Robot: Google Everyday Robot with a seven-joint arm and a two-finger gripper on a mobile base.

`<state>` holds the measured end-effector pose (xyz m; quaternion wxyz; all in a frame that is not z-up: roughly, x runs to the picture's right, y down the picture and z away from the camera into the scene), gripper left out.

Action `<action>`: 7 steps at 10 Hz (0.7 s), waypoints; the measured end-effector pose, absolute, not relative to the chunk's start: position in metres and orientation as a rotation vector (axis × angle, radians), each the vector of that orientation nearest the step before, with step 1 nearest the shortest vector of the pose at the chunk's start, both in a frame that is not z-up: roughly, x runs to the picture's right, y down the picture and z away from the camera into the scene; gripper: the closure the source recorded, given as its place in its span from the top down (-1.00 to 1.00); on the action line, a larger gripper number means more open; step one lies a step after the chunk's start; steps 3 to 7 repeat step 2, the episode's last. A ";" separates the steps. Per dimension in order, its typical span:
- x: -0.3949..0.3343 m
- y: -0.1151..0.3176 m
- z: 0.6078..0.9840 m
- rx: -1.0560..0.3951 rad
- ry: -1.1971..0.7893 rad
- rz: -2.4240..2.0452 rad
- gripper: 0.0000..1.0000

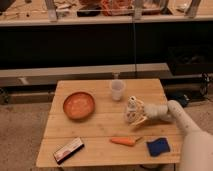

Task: Stand the bottle upright

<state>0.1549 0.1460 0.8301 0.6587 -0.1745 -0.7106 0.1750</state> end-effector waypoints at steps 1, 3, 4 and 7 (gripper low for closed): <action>0.158 0.144 0.829 -0.393 -1.595 0.392 0.60; 0.163 0.144 0.828 -0.394 -1.581 0.389 0.60; 0.163 0.144 0.828 -0.394 -1.581 0.389 0.60; 0.163 0.144 0.828 -0.394 -1.581 0.389 0.60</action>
